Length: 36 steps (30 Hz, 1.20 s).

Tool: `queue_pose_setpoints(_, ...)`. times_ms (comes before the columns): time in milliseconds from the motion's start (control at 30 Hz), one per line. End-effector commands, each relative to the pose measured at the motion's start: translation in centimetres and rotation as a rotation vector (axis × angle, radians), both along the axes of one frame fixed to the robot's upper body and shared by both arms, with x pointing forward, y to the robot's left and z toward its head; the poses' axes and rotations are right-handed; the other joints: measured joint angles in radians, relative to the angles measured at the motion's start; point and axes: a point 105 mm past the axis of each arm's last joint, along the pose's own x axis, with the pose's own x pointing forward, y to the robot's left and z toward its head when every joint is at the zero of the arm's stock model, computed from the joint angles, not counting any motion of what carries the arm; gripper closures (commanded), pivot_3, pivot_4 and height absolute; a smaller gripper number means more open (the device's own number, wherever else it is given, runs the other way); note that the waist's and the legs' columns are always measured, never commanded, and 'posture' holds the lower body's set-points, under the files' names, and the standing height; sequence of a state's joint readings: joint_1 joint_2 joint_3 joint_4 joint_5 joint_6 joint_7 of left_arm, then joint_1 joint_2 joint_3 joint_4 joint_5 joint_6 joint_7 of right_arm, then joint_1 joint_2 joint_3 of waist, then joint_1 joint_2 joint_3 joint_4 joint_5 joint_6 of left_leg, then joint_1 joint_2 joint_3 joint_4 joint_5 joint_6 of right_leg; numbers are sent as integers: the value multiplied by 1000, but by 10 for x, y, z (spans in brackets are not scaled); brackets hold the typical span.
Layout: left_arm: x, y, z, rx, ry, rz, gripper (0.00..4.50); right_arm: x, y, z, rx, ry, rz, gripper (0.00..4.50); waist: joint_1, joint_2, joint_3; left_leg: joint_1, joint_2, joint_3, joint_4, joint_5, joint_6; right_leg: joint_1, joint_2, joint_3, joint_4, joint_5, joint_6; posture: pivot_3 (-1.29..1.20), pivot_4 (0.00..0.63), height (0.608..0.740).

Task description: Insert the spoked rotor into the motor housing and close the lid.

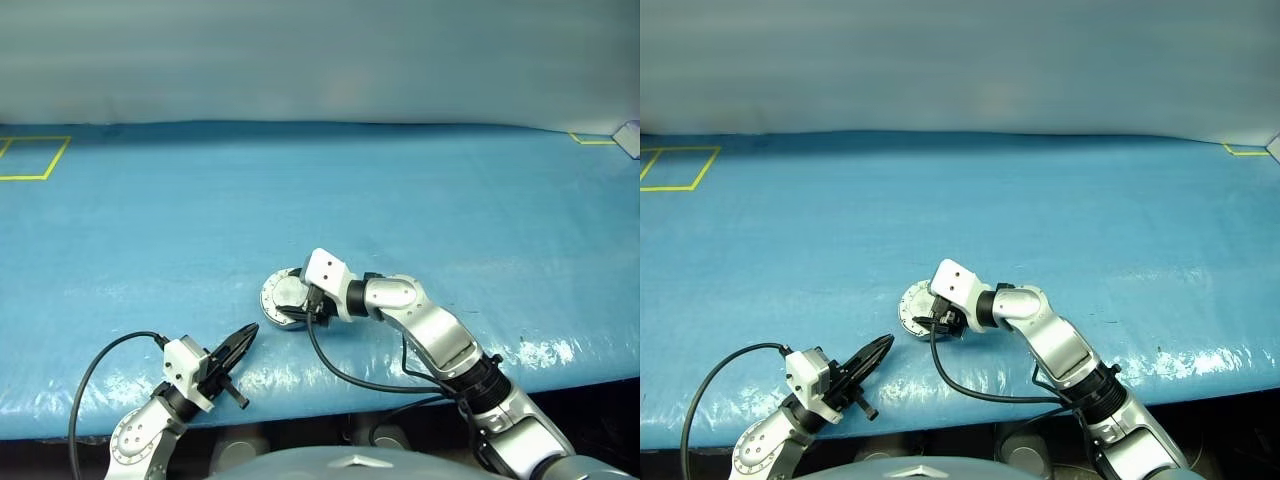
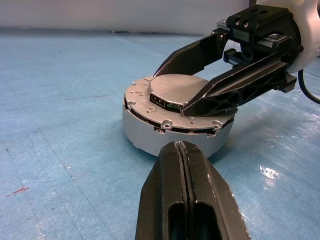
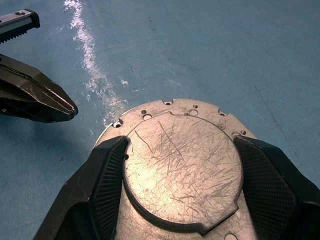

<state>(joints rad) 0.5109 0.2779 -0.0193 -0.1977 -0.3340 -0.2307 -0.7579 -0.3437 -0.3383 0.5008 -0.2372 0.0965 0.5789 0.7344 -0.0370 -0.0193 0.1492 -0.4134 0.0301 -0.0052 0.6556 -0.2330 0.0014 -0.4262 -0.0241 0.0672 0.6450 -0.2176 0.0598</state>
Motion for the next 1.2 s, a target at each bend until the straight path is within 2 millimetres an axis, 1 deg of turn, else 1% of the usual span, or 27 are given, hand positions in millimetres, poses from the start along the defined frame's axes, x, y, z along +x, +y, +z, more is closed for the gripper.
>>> queue_pose_setpoints(33,0,-1,4,-8,-25,-3,4500,-5,4,3,8,-6,17,1390,0,0,0,0,0,0,0,0,0,0,0,0,0,0,0,0,150,740)
queue_pose_setpoints(200,0,-1,3,-4,-21,-6,4500,-8,4,-2,-1,19,16,1390,0,0,0,0,0,0,0,0,0,0,0,0,0,0,0,0,150,740)
queue_pose_setpoints(400,-1,-2,3,-4,-14,-10,4500,-8,6,5,29,69,-1,1390,0,0,0,0,0,0,0,0,0,0,0,0,0,0,0,0,150,740)
queue_pose_setpoints(600,-1,-2,3,-5,-11,-14,4500,-11,6,5,13,84,7,1390,0,0,0,0,0,0,0,0,0,0,0,0,0,0,0,0,150,740)
queue_pose_setpoints(800,-2,-3,3,-5,-10,-12,4500,-12,6,-1,9,39,23,1390,0,0,0,0,0,0,0,0,0,0,0,0,0,0,0,0,150,740)
queue_pose_setpoints(933,-1,-3,3,-3,-10,-9,4500,-9,4,-8,5,12,24,1390,-1,0,0,0,0,0,0,0,0,0,0,0,0,0,0,0,150,740)
queue_pose_setpoints(1200,0,-4,4,-5,-8,-9,4500,-4,1,-15,-6,16,51,1390,-3,0,0,2,0,0,0,0,0,0,0,0,0,0,0,0,150,740)
